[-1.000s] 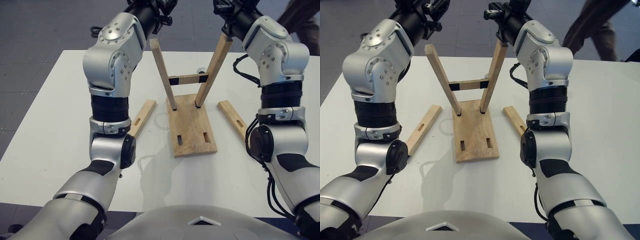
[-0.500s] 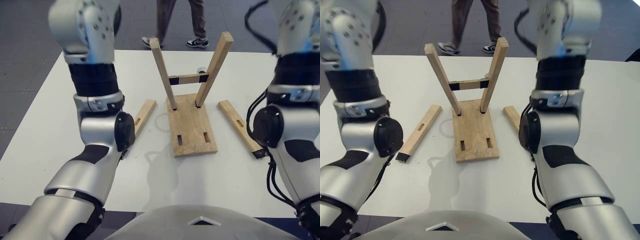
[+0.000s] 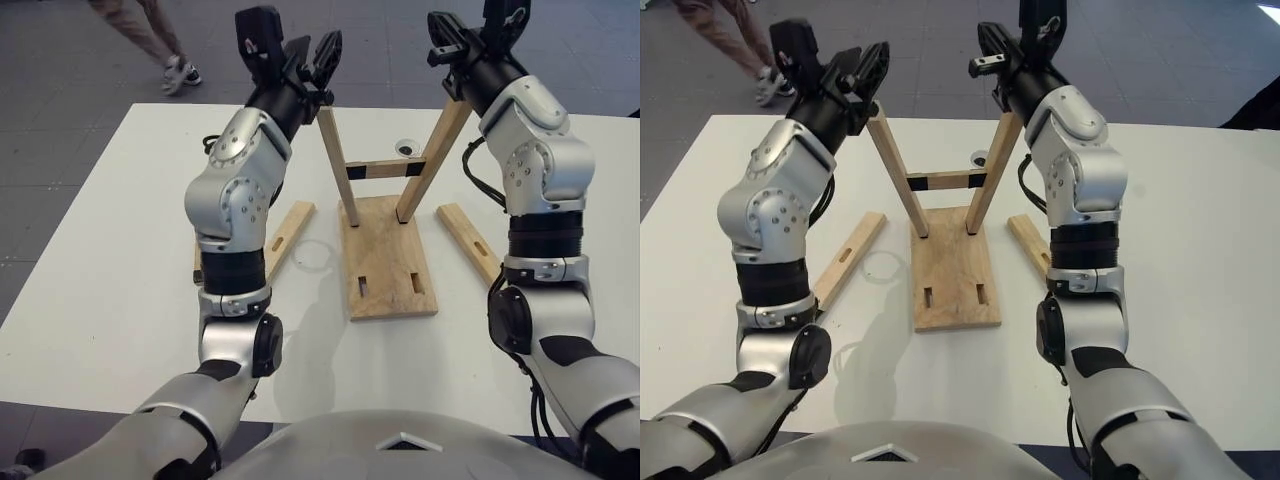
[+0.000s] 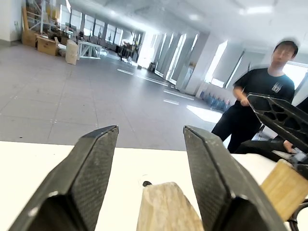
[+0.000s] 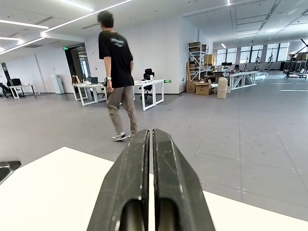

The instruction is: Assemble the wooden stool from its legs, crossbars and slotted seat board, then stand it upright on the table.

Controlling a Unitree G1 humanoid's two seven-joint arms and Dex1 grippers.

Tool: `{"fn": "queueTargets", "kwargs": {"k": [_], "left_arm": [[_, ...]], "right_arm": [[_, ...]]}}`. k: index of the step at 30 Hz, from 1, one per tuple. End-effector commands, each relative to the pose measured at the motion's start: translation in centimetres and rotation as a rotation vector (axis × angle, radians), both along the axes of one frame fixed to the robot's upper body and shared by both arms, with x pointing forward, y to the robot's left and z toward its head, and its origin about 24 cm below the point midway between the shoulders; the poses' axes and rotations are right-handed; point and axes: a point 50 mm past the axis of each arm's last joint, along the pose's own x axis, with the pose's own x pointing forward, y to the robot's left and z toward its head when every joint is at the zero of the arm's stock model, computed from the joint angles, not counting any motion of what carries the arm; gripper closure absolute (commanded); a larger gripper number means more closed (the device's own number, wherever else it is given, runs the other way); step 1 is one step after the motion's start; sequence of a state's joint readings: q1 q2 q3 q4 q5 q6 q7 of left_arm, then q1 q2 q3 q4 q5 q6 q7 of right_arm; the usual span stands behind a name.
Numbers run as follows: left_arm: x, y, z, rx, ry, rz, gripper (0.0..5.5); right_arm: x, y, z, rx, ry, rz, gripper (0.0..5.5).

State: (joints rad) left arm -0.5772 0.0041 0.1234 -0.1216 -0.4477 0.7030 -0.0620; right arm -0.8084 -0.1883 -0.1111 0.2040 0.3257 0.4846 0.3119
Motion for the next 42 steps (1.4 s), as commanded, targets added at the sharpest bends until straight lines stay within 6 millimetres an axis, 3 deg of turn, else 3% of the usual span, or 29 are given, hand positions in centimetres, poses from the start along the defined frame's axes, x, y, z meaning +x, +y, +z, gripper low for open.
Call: {"fn": "queueTargets", "kwargs": {"k": [1, 4, 8, 11, 16, 19, 21, 23, 25, 27, 29, 32, 36, 39, 42], "left_arm": [[1.1, 0.8, -5.5, 0.173, 0.292, 0.019, 2.99], [2.7, 2.8, -0.9, 0.159, 0.042, 0.165, 2.99], [2.1, 3.9, 4.2, 0.025, -0.235, 0.190, 2.99], [1.2, 4.6, 7.1, -0.066, -0.416, 0.209, 2.99], [1.4, 7.0, 6.4, -0.024, -0.428, 0.243, 2.99], [1.3, 8.8, 5.1, 0.058, -0.371, 0.157, 2.99], [0.5, 10.1, 3.8, 0.131, -0.287, 0.009, 2.99], [-1.2, 11.2, 2.2, 0.180, -0.143, -0.191, 2.99], [-4.1, 11.6, -0.5, 0.274, 0.062, -0.421, 2.99], [-6.8, 10.7, -3.4, 0.360, 0.256, -0.597, 2.99], [-8.1, 9.0, -4.9, 0.383, 0.343, -0.688, 2.99], [-8.1, 6.3, -6.7, 0.421, 0.378, -0.734, 2.99], [-7.8, 4.0, -9.3, 0.482, 0.423, -0.705, 2.99], [-7.8, 3.4, -10.7, 0.550, 0.441, -0.702, 2.99], [-7.8, 2.8, -11.4, 0.579, 0.436, -0.699, 2.99]], "right_arm": [[-0.9, -1.1, -7.7, -0.006, 0.341, -0.030, 5.40], [-0.8, -0.7, -6.4, 0.000, 0.293, -0.016, 5.40], [-0.7, -1.1, -2.9, 0.028, 0.183, -0.032, 5.40], [-0.7, -1.5, 1.8, 0.075, 0.022, -0.048, 5.40], [-2.7, -1.6, 10.0, 0.240, -0.225, -0.018, 5.40], [-4.4, -3.1, 11.6, 0.215, -0.263, -0.042, 5.40], [-5.7, -4.9, 10.0, 0.144, -0.203, -0.074, 5.40], [-7.6, -6.4, 6.6, 0.043, -0.076, -0.023, 5.40], [-11.2, -7.3, 2.3, -0.048, 0.095, 0.155, 5.40], [-14.5, -7.8, -2.5, -0.158, 0.323, 0.301, 5.40], [-16.0, -8.0, -6.2, -0.228, 0.497, 0.352, 5.40], [-16.0, -7.5, -10.1, -0.316, 0.621, 0.354, 5.40], [-14.2, -5.6, -13.5, -0.406, 0.659, 0.375, 5.40], [-13.5, -4.5, -14.7, -0.432, 0.660, 0.406, 5.40], [-13.1, -3.5, -14.7, -0.430, 0.630, 0.429, 5.40]]}}
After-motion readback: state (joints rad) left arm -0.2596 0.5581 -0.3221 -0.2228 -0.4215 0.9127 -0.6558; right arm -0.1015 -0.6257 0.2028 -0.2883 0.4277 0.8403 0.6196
